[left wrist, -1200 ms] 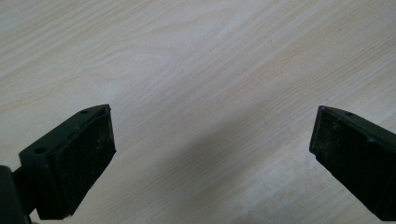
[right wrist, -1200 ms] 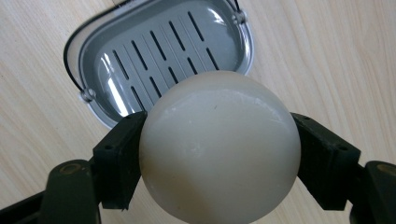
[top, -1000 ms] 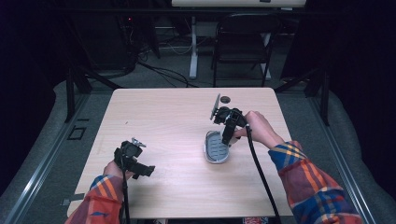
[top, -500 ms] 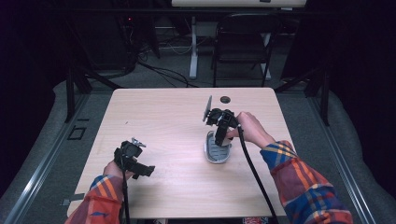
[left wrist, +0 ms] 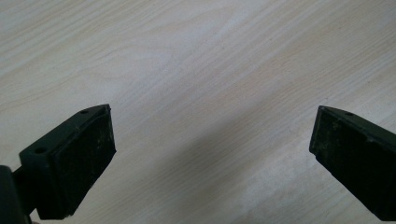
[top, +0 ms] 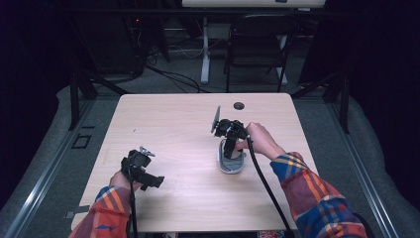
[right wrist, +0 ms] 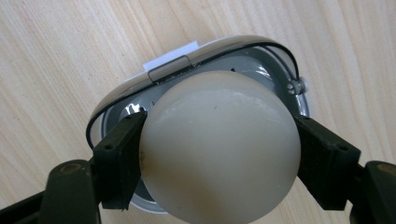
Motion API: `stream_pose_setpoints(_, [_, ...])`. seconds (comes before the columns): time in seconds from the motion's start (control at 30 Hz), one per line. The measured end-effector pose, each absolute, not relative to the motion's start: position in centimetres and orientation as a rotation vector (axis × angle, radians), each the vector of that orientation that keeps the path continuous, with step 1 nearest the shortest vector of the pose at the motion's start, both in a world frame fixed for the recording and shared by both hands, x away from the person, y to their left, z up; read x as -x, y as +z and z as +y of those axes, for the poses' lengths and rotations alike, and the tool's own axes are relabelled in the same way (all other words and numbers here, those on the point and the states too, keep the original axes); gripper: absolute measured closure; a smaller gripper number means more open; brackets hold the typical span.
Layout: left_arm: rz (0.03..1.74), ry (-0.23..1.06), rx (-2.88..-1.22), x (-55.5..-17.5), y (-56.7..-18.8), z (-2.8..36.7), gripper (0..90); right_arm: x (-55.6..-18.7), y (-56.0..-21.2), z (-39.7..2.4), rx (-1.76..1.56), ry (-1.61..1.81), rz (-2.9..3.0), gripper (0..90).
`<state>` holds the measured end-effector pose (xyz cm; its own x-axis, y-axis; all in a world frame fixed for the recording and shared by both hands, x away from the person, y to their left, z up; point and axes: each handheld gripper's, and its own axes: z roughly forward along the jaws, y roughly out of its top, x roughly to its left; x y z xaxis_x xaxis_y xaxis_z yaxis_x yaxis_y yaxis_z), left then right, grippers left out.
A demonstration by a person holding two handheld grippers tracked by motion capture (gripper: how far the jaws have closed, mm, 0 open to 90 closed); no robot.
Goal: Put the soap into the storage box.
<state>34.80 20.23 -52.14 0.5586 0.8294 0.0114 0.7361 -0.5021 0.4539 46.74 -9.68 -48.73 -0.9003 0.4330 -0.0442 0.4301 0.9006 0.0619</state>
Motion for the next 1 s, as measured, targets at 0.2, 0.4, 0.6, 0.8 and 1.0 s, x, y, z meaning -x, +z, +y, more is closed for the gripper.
stream_pose_setpoints(0.2, [1.272, 0.320, -2.398, -34.8, -52.2, 20.2, 0.2, -46.8, -49.2, -9.7, -0.680, 0.061, 3.013, 24.6])
stream_pose_setpoints(0.4, [1.272, 0.319, -2.400, -34.8, -52.2, 20.2, 0.2, -46.9, -49.6, -9.5, -0.666, 0.053, 3.023, 24.5])
stream_pose_setpoints(0.6, [1.270, 0.317, -2.399, -34.8, -52.2, 20.2, 0.2, -46.9, -50.0, -9.4, -0.675, 0.044, 3.031, 24.5])
stream_pose_setpoints(0.8, [1.269, 0.315, -2.401, -34.8, -52.2, 20.2, 0.2, -46.9, -50.5, -9.6, -0.692, 0.031, 3.034, 24.3])
stream_pose_setpoints(1.0, [1.269, 0.316, -2.407, -34.8, -52.2, 20.1, 0.2, -46.7, -49.9, -9.9, -0.699, 0.074, 3.017, 22.2])
